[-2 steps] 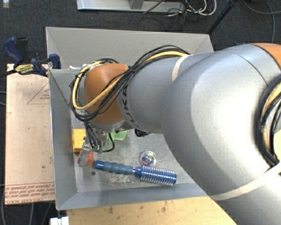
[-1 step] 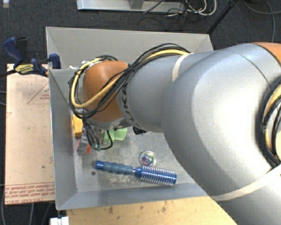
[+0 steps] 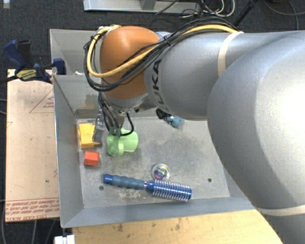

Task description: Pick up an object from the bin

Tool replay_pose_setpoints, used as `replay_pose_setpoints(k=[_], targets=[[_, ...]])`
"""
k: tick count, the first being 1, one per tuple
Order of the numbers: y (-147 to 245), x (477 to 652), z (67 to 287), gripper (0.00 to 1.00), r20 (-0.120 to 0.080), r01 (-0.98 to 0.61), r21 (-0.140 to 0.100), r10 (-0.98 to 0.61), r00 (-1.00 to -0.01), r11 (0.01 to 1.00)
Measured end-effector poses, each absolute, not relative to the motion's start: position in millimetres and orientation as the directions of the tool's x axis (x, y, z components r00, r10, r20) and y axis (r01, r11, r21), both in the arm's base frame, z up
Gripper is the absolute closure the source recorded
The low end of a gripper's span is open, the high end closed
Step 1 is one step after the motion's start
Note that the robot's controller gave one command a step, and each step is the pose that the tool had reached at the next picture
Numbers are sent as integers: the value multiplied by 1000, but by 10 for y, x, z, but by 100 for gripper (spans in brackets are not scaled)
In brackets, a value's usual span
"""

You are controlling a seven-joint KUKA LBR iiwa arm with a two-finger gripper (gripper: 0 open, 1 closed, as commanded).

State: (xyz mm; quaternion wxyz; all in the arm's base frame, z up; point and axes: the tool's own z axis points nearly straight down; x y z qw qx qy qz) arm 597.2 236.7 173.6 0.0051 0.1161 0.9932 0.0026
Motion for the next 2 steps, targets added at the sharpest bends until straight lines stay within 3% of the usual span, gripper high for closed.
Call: replay_pose_setpoints(k=[1, 2], targets=[[2085, 5330, 1605, 100, 2, 558, -2, 558, -830, 830], [2086, 5336, 1608, 0, 1, 559, -1, 559, -829, 829]])
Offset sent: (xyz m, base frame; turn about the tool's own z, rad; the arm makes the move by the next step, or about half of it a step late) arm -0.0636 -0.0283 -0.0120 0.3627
